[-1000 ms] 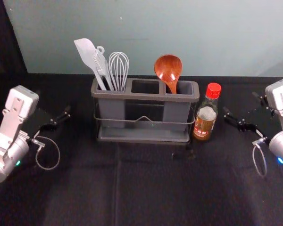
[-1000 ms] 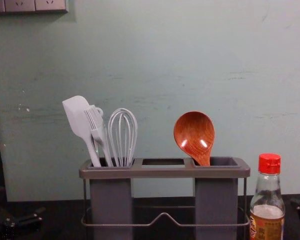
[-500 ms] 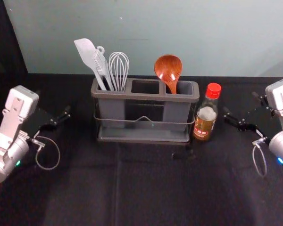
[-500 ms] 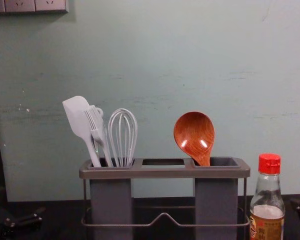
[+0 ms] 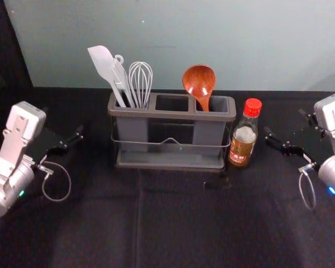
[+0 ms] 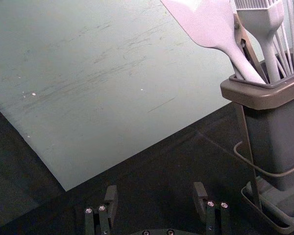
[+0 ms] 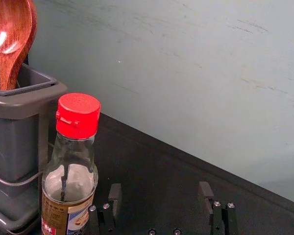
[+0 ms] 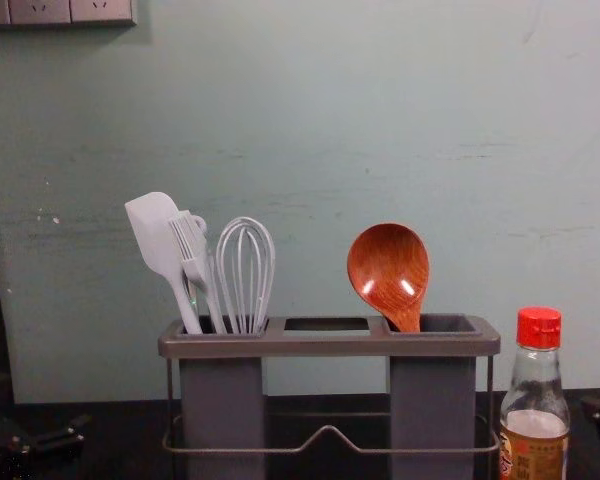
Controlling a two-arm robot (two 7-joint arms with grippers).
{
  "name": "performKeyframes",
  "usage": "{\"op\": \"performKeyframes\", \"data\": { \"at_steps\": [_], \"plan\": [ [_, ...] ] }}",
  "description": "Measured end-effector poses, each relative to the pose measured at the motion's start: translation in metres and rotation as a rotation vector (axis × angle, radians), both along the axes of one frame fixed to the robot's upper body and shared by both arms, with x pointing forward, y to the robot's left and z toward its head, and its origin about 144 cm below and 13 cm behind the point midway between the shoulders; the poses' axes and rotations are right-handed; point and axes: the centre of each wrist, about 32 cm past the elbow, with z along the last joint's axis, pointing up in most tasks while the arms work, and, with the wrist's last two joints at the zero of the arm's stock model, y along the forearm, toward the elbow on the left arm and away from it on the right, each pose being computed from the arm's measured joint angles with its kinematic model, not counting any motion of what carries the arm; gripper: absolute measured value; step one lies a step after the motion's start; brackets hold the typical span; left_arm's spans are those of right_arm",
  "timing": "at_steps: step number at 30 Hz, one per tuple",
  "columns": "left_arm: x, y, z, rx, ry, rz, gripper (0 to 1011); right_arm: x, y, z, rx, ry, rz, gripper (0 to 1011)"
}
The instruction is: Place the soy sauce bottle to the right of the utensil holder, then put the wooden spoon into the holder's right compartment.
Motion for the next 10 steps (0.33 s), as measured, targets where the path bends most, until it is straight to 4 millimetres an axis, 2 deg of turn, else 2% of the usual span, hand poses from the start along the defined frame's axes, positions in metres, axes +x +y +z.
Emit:
{"op": "performKeyframes", "data": {
  "at_steps": [10],
  "plan": [
    [0.0000,0.0000,0.0000,0.000,0.000,0.000,1005,0.0000,0.0000,0.0000,0.000,0.000,0.000,1003]
  ]
}}
